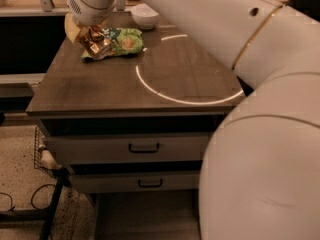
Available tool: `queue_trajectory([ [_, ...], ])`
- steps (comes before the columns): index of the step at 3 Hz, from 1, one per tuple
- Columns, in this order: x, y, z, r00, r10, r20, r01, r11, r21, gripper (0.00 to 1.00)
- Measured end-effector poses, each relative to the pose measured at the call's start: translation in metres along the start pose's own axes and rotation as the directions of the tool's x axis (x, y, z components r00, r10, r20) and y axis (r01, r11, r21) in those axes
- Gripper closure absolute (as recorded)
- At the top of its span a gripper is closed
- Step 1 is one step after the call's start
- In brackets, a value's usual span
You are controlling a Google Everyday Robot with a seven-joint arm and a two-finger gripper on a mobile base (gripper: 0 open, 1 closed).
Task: Place orange can upright
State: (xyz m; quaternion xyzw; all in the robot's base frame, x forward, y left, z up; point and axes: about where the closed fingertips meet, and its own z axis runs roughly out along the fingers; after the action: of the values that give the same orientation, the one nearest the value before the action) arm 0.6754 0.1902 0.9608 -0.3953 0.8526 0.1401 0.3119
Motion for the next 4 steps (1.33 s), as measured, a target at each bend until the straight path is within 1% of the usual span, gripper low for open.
queue_trajectory([
  [1, 0.005, 0.001, -0.006, 0.986, -0.059, 0.154, 0.072, 0.9939, -0.084, 1.0],
  [2, 0.008, 0.003, -0.01, 0.945, -0.049, 0.325, 0.105, 0.9822, -0.156, 1.0],
  [3, 0.003, -0.002, -0.019, 0.88, -0.032, 0.474, 0.139, 0.9715, -0.192, 1.0],
  [4, 0.003, -0.001, -0.022, 0.825, -0.066, 0.562, 0.207, 0.9593, -0.192, 1.0],
])
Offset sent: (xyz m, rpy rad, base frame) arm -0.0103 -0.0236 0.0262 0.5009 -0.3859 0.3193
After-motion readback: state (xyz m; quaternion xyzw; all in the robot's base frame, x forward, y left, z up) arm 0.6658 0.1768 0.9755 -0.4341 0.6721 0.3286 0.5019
